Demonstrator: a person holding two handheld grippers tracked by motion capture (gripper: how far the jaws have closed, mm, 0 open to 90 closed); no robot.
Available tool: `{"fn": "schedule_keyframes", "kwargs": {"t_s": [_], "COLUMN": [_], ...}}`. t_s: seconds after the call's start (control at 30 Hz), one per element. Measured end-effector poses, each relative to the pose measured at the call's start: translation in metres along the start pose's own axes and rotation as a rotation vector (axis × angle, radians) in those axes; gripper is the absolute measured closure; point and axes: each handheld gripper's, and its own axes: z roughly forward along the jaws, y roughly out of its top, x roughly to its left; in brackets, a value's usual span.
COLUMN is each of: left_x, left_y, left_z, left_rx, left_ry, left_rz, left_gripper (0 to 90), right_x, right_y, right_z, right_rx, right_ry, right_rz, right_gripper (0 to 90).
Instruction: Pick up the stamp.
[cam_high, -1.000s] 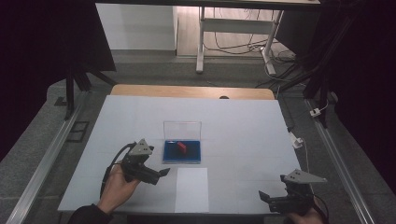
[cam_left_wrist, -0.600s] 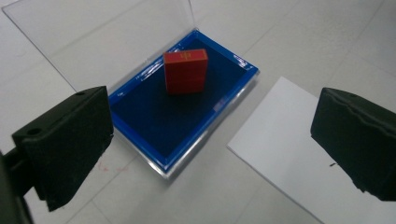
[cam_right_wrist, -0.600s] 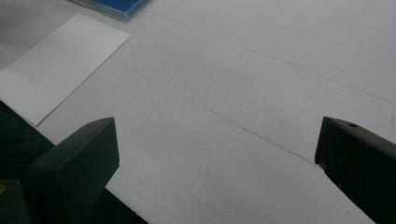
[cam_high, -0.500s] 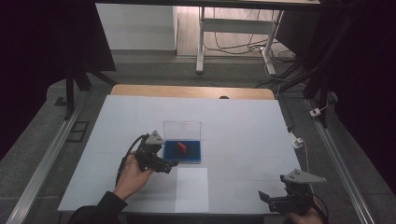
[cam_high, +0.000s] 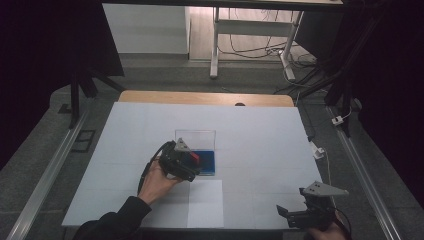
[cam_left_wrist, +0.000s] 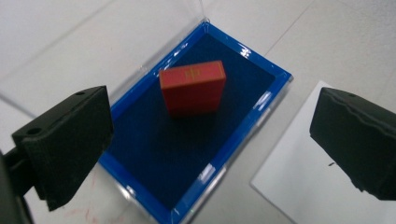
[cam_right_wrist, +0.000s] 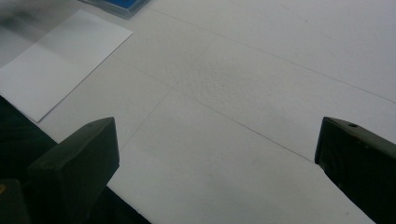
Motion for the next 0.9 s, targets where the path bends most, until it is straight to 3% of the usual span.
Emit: {"fn": "schedule_keyframes", "kwargs": {"t_s": [0.17,0.23,0.43,0.67,0.7,0.73,0.9], "left_x": [0.002,0.003,0.006,0.005,0.006,0.005,0.004], "left_y": [0.007,0.009,0.012,0.015,0.015,0.015,0.018], "left_z": [0.009,0.012,0.014,0.014,0.015,0.015,0.015], "left_rx": [0.009,0.019,0.04,0.036,0.04,0.039,0.058], "left_ry": [0.043,0.056,0.068,0.06,0.051,0.033,0.046], "left_rz": [0.008,-0.022,-0.06,-0.079,-0.077,-0.079,-0.07], "left_gripper": [4.4,6.6,29.7,44.1,53.7,57.1,58.3], "right_x": [0.0,0.0,0.0,0.0,0.0,0.0,0.0], "right_y": [0.0,0.0,0.0,0.0,0.0,0.0,0.0], "right_z": [0.0,0.0,0.001,0.001,0.001,0.001,0.001], "right_rx": [0.004,0.004,0.007,0.013,0.015,0.015,0.015], "right_ry": [0.001,0.002,0.006,0.008,0.009,0.01,0.011], "right_rz": [-0.002,-0.002,-0.005,-0.007,-0.006,-0.007,-0.009], "right_gripper": [0.2,0.2,0.2,0.3,0.2,0.3,0.3]}}
